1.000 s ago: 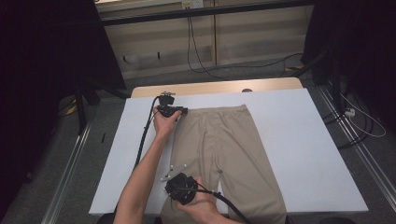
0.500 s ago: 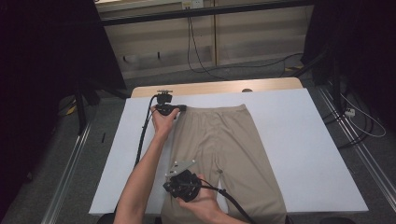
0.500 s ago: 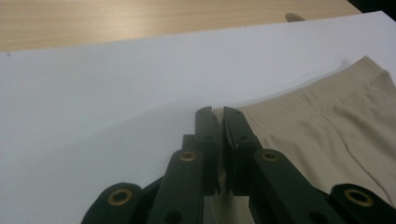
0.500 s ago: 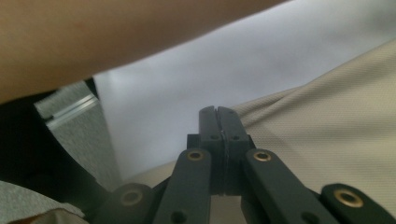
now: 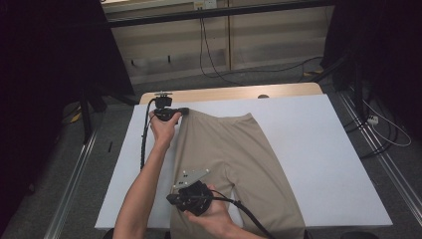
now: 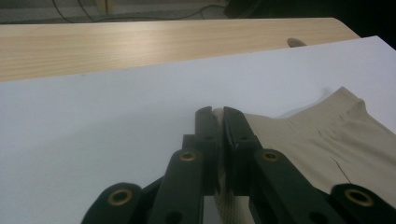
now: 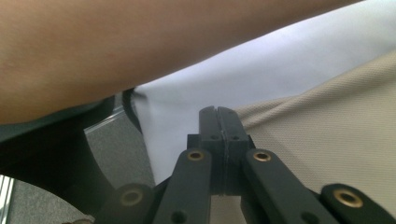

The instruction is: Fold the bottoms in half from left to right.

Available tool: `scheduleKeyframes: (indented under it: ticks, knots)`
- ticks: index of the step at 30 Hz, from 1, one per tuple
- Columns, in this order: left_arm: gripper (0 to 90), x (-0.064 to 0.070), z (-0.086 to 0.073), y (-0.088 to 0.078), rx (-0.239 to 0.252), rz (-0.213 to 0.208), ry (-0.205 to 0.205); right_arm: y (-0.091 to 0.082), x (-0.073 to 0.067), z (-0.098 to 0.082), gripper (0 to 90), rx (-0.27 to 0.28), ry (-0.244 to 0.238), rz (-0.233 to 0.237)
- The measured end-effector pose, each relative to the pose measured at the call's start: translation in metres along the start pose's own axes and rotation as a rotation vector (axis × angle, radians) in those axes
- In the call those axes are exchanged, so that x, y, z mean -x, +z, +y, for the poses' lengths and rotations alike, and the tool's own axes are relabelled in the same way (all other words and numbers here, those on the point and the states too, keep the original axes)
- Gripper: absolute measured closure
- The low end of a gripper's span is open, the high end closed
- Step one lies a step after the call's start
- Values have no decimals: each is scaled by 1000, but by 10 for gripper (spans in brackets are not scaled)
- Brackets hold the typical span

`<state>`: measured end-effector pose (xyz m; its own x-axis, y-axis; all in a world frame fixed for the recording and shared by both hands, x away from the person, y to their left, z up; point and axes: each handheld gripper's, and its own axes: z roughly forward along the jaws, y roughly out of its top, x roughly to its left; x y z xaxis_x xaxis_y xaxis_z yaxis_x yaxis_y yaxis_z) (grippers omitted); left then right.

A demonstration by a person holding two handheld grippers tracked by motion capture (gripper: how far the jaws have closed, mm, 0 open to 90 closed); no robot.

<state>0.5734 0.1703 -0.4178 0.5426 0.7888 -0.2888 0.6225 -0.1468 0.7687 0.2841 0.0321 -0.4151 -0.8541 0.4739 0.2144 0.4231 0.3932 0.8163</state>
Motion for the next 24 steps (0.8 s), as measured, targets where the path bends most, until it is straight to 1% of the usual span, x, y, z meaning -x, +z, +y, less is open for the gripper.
scheduleKeyframes:
  ticks: [1, 2, 3, 4, 5, 6, 8, 9, 10, 11, 13, 14, 17, 18, 19, 21, 22, 23, 24]
  knots:
    - [856, -4, 1, -6, 3, 10, -4, 0, -2, 2, 900, 4, -6, 4]
    - [856, -4, 1, -6, 3, 10, -4, 0, -2, 2, 900, 4, -6, 4]
    - [856, -7, 1, -9, 9, 11, -7, -1, -3, 6, 900, 10, -11, 13]
    - [856, -8, 2, -12, 11, 13, -10, -1, -3, 6, 900, 10, -11, 13]
    - [856, -11, 4, -17, 14, 19, -11, -2, -5, 10, 900, 22, -8, 22]
    - [857, -11, 4, -17, 14, 19, -11, -2, -6, 12, 900, 26, -9, 22]
    - [857, -14, 7, -24, 22, 20, -24, -3, -9, 19, 900, 40, -16, 30]
    - [856, -17, 9, -29, 26, 29, -23, -3, -10, 21, 900, 43, -21, 32]
    - [856, -17, 9, -29, 26, 29, -23, -3, -10, 21, 900, 43, -21, 32]
    - [856, -19, 11, -34, 30, 35, -35, -4, -14, 28, 900, 59, -26, 41]
    - [856, -21, 12, -37, 27, 40, -30, -5, -16, 34, 900, 71, -25, 51]
    - [857, -22, 12, -40, 31, 44, -36, -6, -17, 38, 900, 80, -29, 54]
    - [857, -26, 16, -52, 37, 66, -32, -7, -21, 49, 900, 97, -47, 61]
    - [857, -26, 16, -52, 37, 66, -32, -7, -21, 49, 900, 97, -47, 61]
    - [856, -28, 19, -60, 43, 76, -36, -9, -24, 57, 900, 111, -50, 70]
    - [857, -30, 22, -67, 55, 94, -40, -10, -25, 63, 900, 123, -43, 87]
    - [857, -32, 23, -71, 56, 100, -37, -10, -26, 66, 900, 131, -50, 87]
    - [857, -32, 23, -71, 56, 100, -37, -11, -27, 67, 900, 136, -55, 90]
    - [857, -33, 24, -75, 58, 109, -37, -11, -27, 68, 900, 143, -52, 96]
